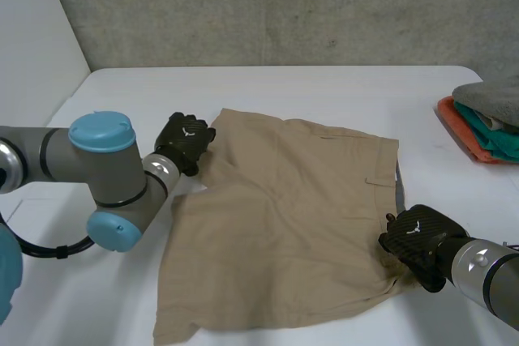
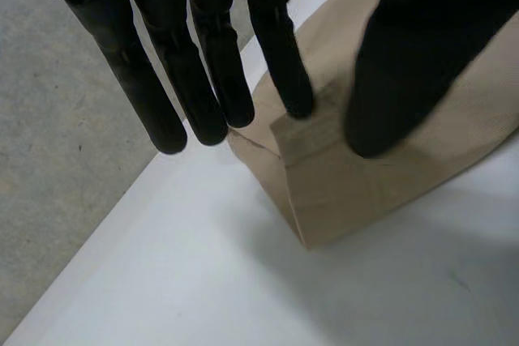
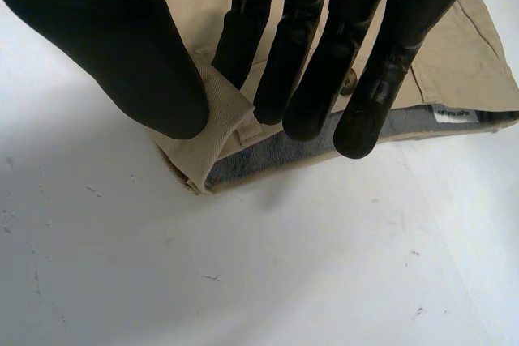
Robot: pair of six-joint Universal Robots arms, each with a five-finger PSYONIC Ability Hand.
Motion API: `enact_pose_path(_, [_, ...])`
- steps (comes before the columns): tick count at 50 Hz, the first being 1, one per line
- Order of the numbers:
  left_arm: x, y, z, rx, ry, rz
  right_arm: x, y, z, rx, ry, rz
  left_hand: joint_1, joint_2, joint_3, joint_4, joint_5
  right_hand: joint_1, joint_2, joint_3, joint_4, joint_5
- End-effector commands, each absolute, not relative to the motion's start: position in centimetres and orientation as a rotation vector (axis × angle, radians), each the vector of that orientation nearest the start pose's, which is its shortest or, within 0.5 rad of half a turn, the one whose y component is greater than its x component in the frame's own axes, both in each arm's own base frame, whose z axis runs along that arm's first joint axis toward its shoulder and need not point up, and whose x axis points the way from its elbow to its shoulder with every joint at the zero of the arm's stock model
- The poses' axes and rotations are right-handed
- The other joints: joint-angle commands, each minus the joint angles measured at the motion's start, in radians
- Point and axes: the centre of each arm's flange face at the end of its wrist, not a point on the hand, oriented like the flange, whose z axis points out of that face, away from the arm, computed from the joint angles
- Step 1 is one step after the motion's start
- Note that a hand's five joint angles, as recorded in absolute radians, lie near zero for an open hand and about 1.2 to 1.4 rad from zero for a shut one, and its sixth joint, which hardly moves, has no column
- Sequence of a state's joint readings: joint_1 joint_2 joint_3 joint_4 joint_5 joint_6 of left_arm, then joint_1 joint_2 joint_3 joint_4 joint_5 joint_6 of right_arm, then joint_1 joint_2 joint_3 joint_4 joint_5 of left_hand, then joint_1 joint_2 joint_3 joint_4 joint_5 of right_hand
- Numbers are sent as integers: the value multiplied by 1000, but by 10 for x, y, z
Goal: Fold the laundry.
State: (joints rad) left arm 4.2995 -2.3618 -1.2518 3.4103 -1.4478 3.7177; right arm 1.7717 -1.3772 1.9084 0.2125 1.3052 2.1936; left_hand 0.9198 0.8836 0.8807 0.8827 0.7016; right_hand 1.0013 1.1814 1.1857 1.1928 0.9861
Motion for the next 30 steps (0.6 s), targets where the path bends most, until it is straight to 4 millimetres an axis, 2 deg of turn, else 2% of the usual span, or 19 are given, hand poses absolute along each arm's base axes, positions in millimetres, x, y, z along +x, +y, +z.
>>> enact_pose_path(1, [-297, -338, 119, 1184, 2102, -1914, 200, -203, 160, -1726, 2351, -1336, 476, 513, 516, 514, 520, 395, 215, 211, 203, 236])
enact_pose_path(6, [-290, -326, 111, 1167, 2138, -1836, 200, -204, 160, -1726, 2349, -1345, 476, 513, 516, 514, 520, 395, 215, 211, 203, 236])
enact_pose_path(11, [-285, -316, 113, 1169, 2146, -1818, 200, -204, 160, -1726, 2348, -1350, 476, 513, 516, 514, 520, 395, 215, 211, 203, 236])
enact_pose_path(14, [-286, -318, 120, 1145, 2131, -1852, 200, -204, 160, -1726, 2348, -1350, 476, 513, 516, 514, 520, 395, 215, 211, 203, 236])
enact_pose_path(17, [-288, -322, 134, 1115, 2086, -1930, 200, -204, 160, -1726, 2348, -1350, 12, 48, 51, 49, 55, 395, 215, 211, 203, 236])
enact_pose_path(21, [-291, -323, 141, 1091, 2079, -1972, 200, -205, 160, -1722, 2346, -1365, -192, -156, -153, -155, -148, 395, 215, 211, 203, 236])
enact_pose_path(22, [-292, -320, 142, 1097, 2087, -1975, 200, -206, 160, -1718, 2345, -1374, -355, -319, -316, -318, -312, 395, 215, 211, 203, 236])
enact_pose_path(23, [-292, -317, 141, 1103, 2098, -1967, 201, -208, 160, -1696, 2345, -1396, -427, -390, -388, -390, -383, 395, 215, 211, 203, 236])
enact_pose_path(25, [-293, -309, 147, 1113, 2105, -1971, 202, -209, 161, -1667, 2348, -1416, -477, -441, -438, -440, -433, 395, 215, 211, 203, 236])
enact_pose_path(26, [-293, -297, 154, 1128, 2123, -1963, 202, -210, 161, -1652, 2350, -1426, -489, -453, -450, -452, -445, 395, 215, 211, 203, 236])
enact_pose_path(30, [-282, -268, 169, 1124, 2179, -1947, 203, -215, 164, -1604, 2356, -1452, -483, -447, -444, -446, -439, 395, 215, 211, 203, 236])
